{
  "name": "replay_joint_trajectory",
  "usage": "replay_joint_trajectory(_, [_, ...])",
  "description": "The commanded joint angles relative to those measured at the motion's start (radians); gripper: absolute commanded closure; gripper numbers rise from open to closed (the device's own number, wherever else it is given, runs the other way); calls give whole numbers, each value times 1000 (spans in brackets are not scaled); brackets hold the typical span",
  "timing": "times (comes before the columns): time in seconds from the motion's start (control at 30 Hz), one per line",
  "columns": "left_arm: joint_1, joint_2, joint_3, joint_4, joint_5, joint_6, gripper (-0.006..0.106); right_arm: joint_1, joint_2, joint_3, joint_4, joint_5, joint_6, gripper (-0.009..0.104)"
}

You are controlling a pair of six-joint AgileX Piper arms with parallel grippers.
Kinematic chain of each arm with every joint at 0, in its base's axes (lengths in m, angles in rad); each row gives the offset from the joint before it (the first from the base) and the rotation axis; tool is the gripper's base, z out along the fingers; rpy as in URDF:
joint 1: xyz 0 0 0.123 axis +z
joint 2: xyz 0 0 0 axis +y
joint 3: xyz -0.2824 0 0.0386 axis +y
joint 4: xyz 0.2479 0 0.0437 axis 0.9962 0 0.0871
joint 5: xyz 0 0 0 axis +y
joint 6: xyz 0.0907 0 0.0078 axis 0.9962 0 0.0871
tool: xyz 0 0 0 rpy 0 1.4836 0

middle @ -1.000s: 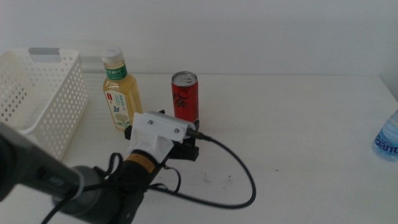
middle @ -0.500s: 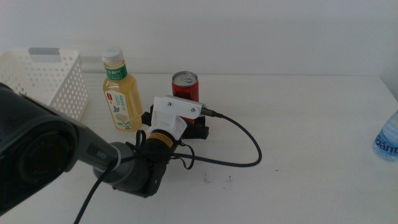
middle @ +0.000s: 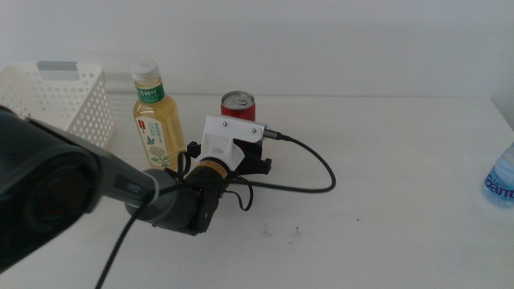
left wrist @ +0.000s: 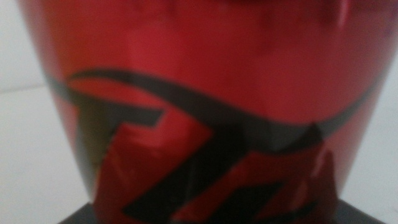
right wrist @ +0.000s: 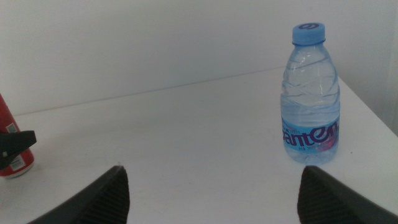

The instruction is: Use arms to grab the bottles and put them into the dustbin to the left of the table.

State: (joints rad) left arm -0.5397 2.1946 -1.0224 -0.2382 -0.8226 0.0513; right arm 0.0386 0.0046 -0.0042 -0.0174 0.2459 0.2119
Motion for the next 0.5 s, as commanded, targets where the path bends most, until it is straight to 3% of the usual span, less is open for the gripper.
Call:
replay_joint_trajectory(0.0, [0, -79, 6, -3, 54, 20, 76, -9, -5, 4, -3, -9, -3, 9])
replay_joint_trajectory(0.13, [0, -237, 32, 13, 342, 28, 102, -9, -5, 4, -3, -9, -3, 9])
replay_joint_trajectory(0.47, [7, -646, 49, 39, 902, 26, 102, -9, -5, 4, -3, -9, -3, 9])
